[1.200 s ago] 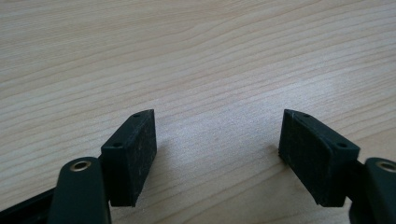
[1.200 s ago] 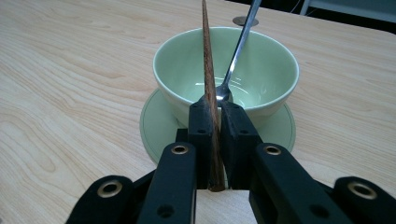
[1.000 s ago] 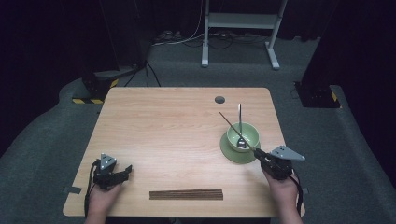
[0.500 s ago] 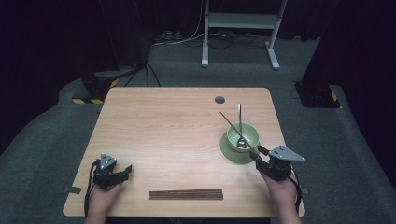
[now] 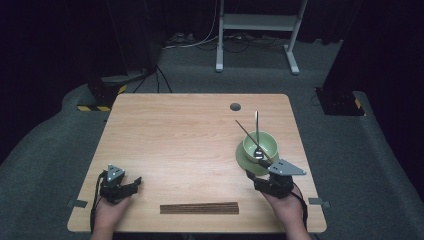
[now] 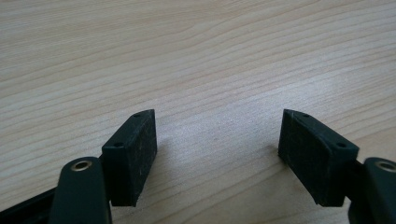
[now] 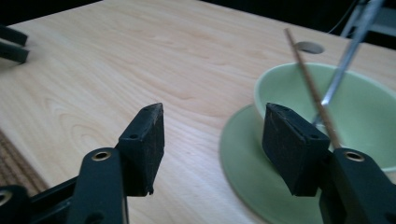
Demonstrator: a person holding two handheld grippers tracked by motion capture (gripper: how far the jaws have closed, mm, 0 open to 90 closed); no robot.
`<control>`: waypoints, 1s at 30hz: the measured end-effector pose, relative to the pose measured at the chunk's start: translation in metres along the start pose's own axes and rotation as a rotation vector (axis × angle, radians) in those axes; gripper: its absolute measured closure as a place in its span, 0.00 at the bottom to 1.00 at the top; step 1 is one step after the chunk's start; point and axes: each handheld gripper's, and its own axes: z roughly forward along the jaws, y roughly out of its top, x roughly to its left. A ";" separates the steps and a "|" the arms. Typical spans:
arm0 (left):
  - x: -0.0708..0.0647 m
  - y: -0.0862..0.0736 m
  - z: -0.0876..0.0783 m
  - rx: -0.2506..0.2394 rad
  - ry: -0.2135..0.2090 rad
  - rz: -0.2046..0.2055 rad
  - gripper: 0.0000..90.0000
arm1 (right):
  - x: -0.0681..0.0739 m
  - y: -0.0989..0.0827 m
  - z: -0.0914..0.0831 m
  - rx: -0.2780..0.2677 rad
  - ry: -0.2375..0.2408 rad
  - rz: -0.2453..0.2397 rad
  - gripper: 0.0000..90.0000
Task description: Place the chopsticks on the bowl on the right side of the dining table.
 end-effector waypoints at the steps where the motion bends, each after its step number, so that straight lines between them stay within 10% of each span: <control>1: 0.001 0.000 0.000 0.002 -0.007 -0.008 0.31 | 0.007 -0.002 0.005 0.014 0.027 -0.007 0.42; 19: 0.001 0.000 0.000 0.001 -0.007 -0.008 0.31 | 0.065 -0.025 0.052 0.196 0.255 -0.092 0.44; 30: 0.000 0.000 0.000 -0.001 -0.005 -0.005 0.32 | 0.077 -0.030 0.062 0.251 0.302 -0.112 0.49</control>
